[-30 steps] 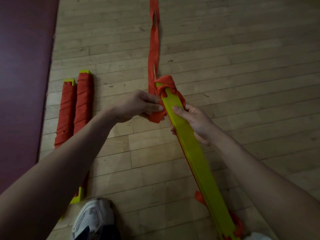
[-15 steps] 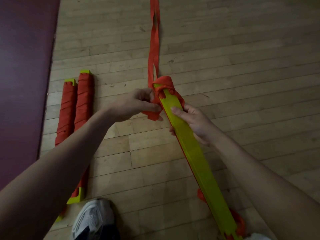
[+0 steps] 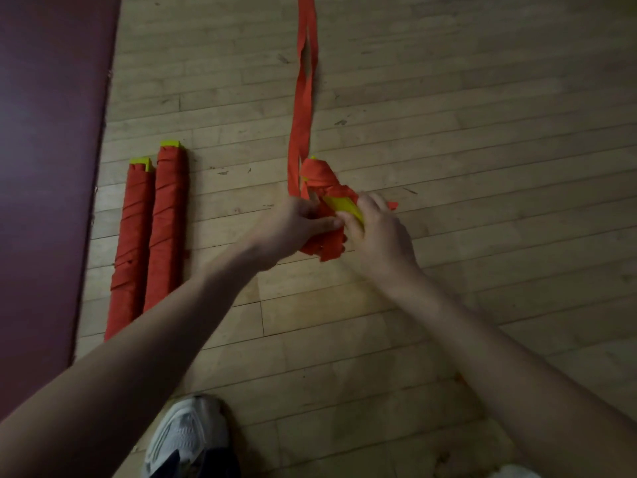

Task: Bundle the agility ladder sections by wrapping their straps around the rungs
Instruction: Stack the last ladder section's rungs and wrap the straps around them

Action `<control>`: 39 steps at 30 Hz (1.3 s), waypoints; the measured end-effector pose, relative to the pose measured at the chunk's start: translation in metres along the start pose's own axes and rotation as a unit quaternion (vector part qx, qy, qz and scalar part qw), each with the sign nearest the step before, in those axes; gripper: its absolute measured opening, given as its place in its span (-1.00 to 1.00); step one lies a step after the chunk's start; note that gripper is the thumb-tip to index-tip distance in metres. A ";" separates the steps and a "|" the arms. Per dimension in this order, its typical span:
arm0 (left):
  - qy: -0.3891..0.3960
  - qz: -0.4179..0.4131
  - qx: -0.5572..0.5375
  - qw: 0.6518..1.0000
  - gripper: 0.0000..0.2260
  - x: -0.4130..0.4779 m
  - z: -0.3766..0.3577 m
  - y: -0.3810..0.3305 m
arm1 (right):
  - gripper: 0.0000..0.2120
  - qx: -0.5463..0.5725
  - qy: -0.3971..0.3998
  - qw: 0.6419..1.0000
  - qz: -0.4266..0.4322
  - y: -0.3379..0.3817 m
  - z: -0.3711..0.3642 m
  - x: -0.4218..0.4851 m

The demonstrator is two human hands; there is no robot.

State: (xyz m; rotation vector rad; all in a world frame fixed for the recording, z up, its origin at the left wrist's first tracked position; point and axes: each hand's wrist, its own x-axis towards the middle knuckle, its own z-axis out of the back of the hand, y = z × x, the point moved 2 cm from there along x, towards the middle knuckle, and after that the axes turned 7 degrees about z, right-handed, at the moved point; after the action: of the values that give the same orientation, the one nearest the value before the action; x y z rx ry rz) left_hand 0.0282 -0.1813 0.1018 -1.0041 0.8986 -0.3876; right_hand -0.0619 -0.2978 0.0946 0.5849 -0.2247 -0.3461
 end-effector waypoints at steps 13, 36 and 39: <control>-0.116 0.030 -0.123 0.985 -0.63 -0.005 -0.018 0.007 | -0.66 -0.144 0.005 0.985 0.097 0.002 -0.018 -0.006; 0.072 0.000 -0.195 0.978 -0.66 -0.003 -0.004 0.026 | -0.55 0.428 0.263 0.850 -0.158 -0.044 0.019 -0.016; 0.065 0.009 -0.195 0.979 -0.57 -0.001 -0.003 0.027 | -0.71 0.397 0.293 0.861 -0.121 -0.039 0.016 -0.016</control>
State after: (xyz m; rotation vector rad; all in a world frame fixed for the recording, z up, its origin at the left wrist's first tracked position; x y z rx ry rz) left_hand 0.0223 -0.1682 0.0791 -1.3403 1.1280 -0.2674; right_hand -0.0910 -0.3298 0.0835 1.5158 0.3280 -0.2926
